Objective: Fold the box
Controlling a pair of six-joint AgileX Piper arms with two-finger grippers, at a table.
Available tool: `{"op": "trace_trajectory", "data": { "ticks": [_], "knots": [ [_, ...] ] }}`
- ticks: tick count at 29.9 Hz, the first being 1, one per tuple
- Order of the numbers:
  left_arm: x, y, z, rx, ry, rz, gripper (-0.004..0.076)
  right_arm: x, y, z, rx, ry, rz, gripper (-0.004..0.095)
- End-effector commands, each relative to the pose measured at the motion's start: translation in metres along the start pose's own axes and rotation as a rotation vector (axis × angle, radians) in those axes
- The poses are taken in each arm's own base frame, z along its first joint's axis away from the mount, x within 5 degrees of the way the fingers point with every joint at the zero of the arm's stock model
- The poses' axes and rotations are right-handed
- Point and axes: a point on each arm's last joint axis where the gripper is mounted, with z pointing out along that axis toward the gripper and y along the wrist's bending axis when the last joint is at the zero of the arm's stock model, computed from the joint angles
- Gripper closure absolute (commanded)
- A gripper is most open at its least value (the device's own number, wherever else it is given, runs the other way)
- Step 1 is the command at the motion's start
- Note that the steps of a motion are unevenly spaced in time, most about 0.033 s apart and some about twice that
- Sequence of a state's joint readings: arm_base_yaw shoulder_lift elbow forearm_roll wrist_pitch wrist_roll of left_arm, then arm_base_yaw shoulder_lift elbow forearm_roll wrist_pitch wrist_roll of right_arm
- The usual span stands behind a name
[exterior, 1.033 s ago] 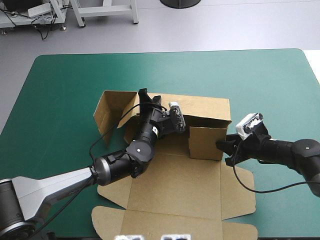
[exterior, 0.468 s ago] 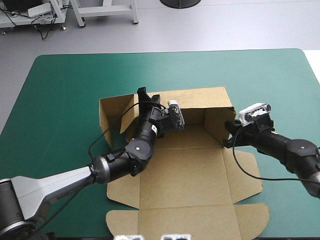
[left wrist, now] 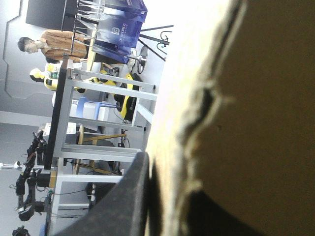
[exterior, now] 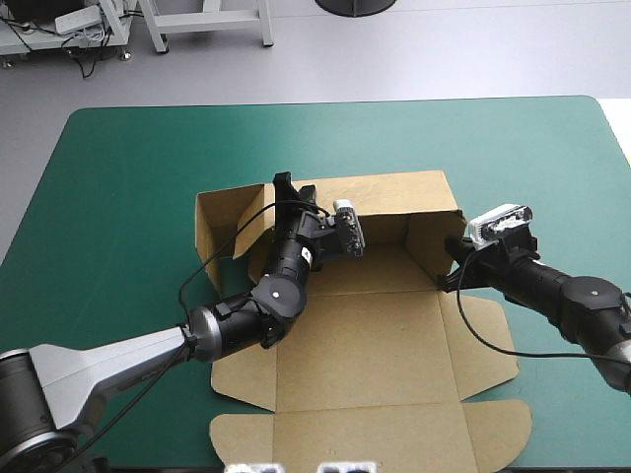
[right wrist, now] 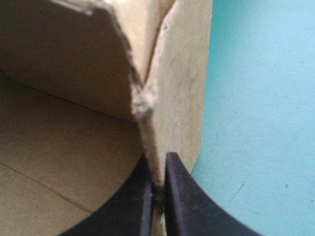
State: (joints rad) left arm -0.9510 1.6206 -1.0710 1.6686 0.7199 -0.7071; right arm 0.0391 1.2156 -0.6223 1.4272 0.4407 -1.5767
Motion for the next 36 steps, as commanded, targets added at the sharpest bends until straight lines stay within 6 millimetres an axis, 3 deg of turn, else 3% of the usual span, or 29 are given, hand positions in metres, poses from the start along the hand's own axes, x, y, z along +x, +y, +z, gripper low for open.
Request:
{"op": "trace_trajectory", "data": {
  "ticks": [1,8,10,14,19,27,33,36],
  "knots": [
    [-0.004,0.016,-0.005,-0.084,-0.019,0.004,0.0587,-0.005,0.004,-0.004,-0.013,-0.030,0.000,0.0908],
    [-0.006,0.009,-0.001,-0.068,-0.023,0.024,0.0356,-0.003,0.004,-0.004,-0.013,-0.012,-0.036,0.0908],
    [-0.006,0.008,0.000,-0.063,-0.026,0.026,0.0323,-0.003,0.004,-0.004,-0.013,-0.012,-0.036,0.0908],
    [-0.013,0.006,-0.002,-0.034,-0.069,-0.037,0.0322,-0.003,0.003,-0.004,-0.006,-0.012,-0.035,0.0908],
    [-0.038,0.013,-0.022,-0.058,-0.145,-0.215,0.0322,-0.003,0.002,-0.004,0.009,-0.012,-0.035,0.0908],
    [-0.081,0.028,-0.089,-0.081,-0.335,-0.305,0.0322,-0.003,0.000,-0.004,0.030,-0.012,-0.009,0.0908],
    [-0.091,0.032,-0.123,-0.073,-0.415,-0.331,0.0325,-0.003,-0.001,-0.004,0.039,-0.014,0.002,0.0908],
    [-0.083,0.046,-0.127,-0.131,-0.385,-0.374,0.0390,-0.003,-0.001,-0.004,0.039,-0.014,0.027,0.0908]
  ]
}}
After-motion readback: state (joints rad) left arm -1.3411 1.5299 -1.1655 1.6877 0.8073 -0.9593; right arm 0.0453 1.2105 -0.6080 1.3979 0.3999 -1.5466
